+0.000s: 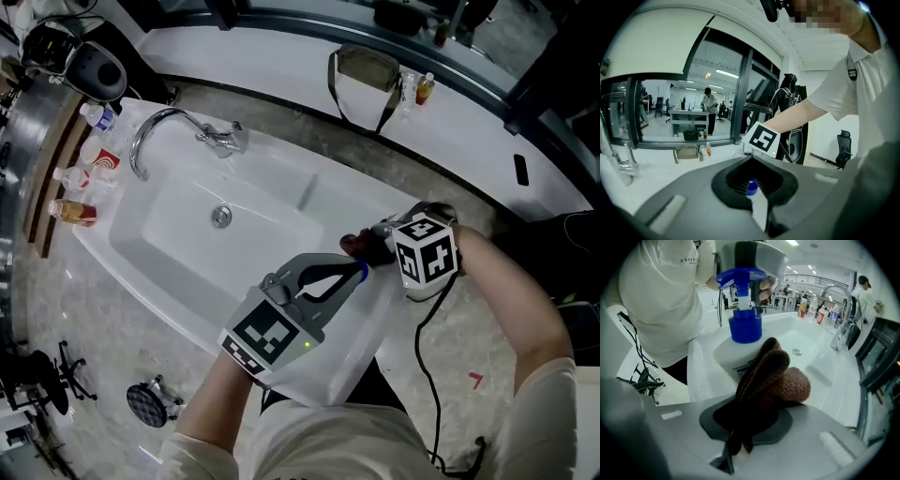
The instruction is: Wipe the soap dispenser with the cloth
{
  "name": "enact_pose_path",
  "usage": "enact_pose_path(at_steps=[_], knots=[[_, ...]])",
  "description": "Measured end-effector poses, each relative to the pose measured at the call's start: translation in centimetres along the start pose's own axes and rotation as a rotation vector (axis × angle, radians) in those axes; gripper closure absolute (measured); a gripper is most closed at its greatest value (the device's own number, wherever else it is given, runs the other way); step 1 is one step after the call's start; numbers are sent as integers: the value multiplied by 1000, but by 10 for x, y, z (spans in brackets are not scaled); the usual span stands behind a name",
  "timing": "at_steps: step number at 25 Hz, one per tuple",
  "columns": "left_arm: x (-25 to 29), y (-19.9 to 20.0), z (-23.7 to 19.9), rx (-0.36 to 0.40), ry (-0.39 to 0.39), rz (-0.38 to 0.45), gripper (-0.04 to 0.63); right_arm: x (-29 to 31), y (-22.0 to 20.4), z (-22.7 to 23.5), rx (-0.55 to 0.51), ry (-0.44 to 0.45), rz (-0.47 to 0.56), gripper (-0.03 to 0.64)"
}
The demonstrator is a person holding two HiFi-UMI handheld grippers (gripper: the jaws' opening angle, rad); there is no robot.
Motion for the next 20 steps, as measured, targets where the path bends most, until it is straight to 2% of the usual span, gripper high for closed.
enact_pose_path(at_steps=[6, 11, 20], knots=[[-1, 0, 1, -11, -22, -2, 595, -9, -5, -21, 146, -31, 98, 541], [-3, 1, 10, 32, -38, -16, 595, -9, 0, -49, 227, -42, 120, 541], [-10, -4, 14, 54, -59, -5, 595, -7, 23, -87, 439, -175, 232, 540]])
Point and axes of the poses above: the fingertips, and each gripper's own axes: x forward along the fingers, z to its right, y out of its top, the point moved 4 cm from there along -x, backward along the fingers, and after that the axes turned 11 degrees about x, right-handed, at the moved point
